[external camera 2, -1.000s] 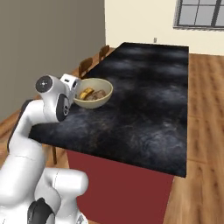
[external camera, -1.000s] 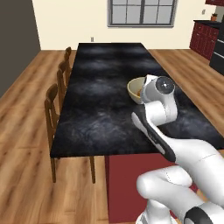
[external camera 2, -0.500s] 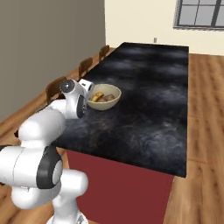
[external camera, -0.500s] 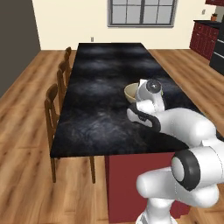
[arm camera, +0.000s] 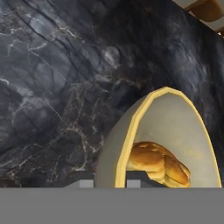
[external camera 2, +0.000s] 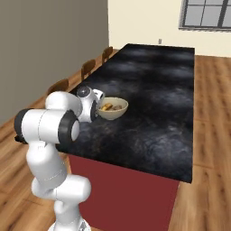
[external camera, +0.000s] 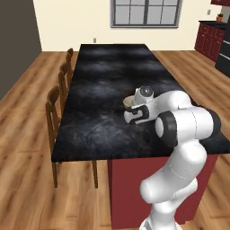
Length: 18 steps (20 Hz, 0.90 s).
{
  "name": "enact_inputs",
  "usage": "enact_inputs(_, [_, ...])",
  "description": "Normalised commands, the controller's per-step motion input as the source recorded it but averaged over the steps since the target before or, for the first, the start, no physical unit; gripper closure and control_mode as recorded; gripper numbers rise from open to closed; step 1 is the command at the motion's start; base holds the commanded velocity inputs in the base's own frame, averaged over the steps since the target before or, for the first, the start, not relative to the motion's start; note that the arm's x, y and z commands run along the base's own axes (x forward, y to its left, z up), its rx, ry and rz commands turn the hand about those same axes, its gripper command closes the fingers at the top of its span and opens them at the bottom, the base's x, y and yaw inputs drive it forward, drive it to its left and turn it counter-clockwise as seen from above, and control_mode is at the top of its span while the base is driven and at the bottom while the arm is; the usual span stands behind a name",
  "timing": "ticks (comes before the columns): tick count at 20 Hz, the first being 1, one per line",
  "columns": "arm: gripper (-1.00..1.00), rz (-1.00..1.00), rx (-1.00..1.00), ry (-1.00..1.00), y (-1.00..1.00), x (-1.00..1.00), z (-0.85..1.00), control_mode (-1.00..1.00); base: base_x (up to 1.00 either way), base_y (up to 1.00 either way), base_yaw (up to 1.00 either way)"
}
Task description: Pick up the heated bread from the toaster oven and place it in the bowl. Then move the bread bowl to the dining counter.
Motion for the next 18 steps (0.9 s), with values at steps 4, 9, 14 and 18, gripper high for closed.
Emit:
enact_inputs(4, [1.00, 0.00, 0.00, 0.09, -0.02, 0.18, -0.47, -1.00, 0.00, 0.00, 0.00])
enact_inputs(9, [1.00, 0.00, -0.01, 0.02, 0.00, 0.02, -0.41, -1.00, 0.00, 0.00, 0.00])
enact_inputs(14, [-1.00, 0.00, -0.03, 0.01, 0.00, 0.00, -0.33, -1.00, 0.00, 0.00, 0.00])
enact_inputs(18, [-1.00, 0.00, 0.00, 0.00, 0.00, -0.27, 0.02, -1.00, 0.00, 0.00, 0.00])
